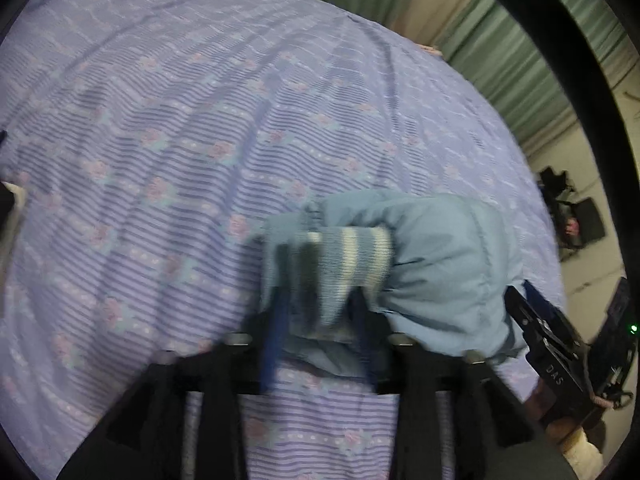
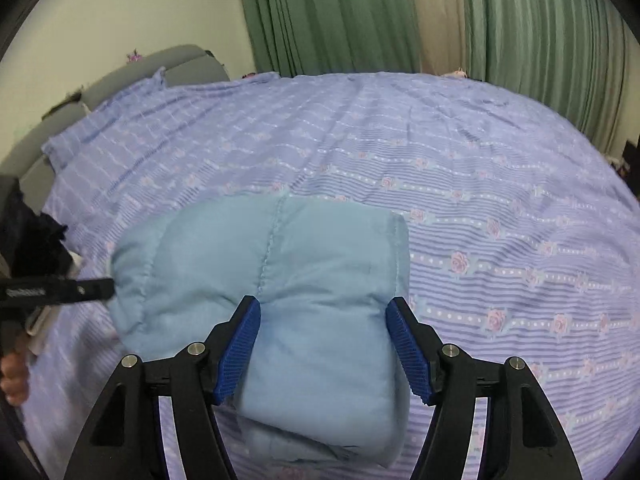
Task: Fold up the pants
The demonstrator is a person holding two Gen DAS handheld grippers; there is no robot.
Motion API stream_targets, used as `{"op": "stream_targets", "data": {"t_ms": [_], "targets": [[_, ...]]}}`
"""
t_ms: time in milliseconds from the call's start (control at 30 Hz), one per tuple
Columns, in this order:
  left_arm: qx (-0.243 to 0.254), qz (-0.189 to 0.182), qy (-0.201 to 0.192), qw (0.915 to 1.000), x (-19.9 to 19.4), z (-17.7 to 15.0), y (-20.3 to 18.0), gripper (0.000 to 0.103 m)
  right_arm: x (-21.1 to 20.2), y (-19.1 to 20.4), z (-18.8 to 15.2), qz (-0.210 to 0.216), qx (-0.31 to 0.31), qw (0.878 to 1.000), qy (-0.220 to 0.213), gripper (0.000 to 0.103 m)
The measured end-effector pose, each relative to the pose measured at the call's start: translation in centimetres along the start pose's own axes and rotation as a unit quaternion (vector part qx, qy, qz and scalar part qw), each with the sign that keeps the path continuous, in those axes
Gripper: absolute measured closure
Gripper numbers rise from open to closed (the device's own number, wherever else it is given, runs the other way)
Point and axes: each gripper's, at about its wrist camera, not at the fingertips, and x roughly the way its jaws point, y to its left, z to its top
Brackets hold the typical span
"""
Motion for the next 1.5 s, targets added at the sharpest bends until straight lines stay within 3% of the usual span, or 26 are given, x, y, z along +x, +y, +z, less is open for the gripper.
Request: {"op": "stream_targets", "data": {"t_ms": [100, 200, 333, 433, 533, 667, 733, 800, 867, 1033, 1133, 1267, 1367, 1500], "targets": [[-0.016, 0.018, -0.011, 0.9997, -1.1, -0.5, 0.0, 0.045, 0.6, 1.0, -0.1, -0.016, -0.018, 1.000, -0.002, 0.036], [-0.048, 0.000, -0.030, 0.9984, -2.0, -1.6, -0.4, 0.029, 0.5, 1.5, -0.5, -0.024, -0.027, 0.999, -0.006, 0.035], [-0.097, -0.002, -0.040, 0.9945, -1.9, -3.3, -0.9, 0.028, 0.5, 1.6, -0.8, -0.031, -0.025, 0.999, -0.008, 0.035], [-0.149, -0.036, -0.053, 0.9867, -1.4, -4.3, -0.3, 0.021, 0.5, 1.6, -1.0, -0.034, -0.023, 0.999, -0.010, 0.035], [-0.171, -0.030, -0.045, 0.9837, 0.2, -4.1, 0.3, 0.020, 0.6, 1.7, -1.2, -0.037, -0.024, 0.999, -0.014, 0.035], [-0.188, -0.032, -0.043, 0.9807, 1.8, -4.1, 1.0, 0.010, 0.6, 1.5, -1.4, -0.036, -0.021, 0.999, -0.019, 0.035], [-0.207, -0.036, -0.039, 0.9770, 2.5, -4.8, 1.5, 0.006, 0.7, 1.1, -1.6, -0.034, -0.019, 0.999, -0.020, 0.029], [-0.221, -0.048, -0.031, 0.9736, 3.3, -5.2, 2.1, 0.006, 1.0, 0.2, -1.6, -0.030, -0.001, 0.999, -0.014, 0.018], [-0.220, -0.052, -0.033, 0.9736, 3.5, -5.6, 2.2, 0.006, 1.4, -1.3, -1.7, -0.009, 0.037, 0.999, -0.001, 0.014], [-0.229, -0.083, -0.034, 0.9693, 5.3, -4.8, 2.1, 0.013, 3.8, -5.0, -2.3, 0.078, 0.143, 0.986, 0.039, 0.012], [-0.226, -0.082, -0.040, 0.9698, 5.7, -4.8, 1.9, 0.018, 4.5, -5.1, -2.4, 0.087, 0.139, 0.985, 0.044, 0.012], [-0.216, -0.075, -0.044, 0.9726, 5.5, -4.4, 1.2, 0.029, 4.8, -4.8, -2.4, 0.101, 0.145, 0.983, 0.052, 0.028], [-0.177, -0.053, -0.047, 0.9817, 4.7, -3.8, -0.1, 0.039, 4.1, -3.9, -2.1, 0.093, 0.130, 0.986, 0.052, 0.043], [-0.135, -0.041, -0.048, 0.9888, 2.8, -3.2, -1.8, 0.046, 1.8, -3.2, -1.3, 0.077, 0.107, 0.990, 0.046, 0.053]]}}
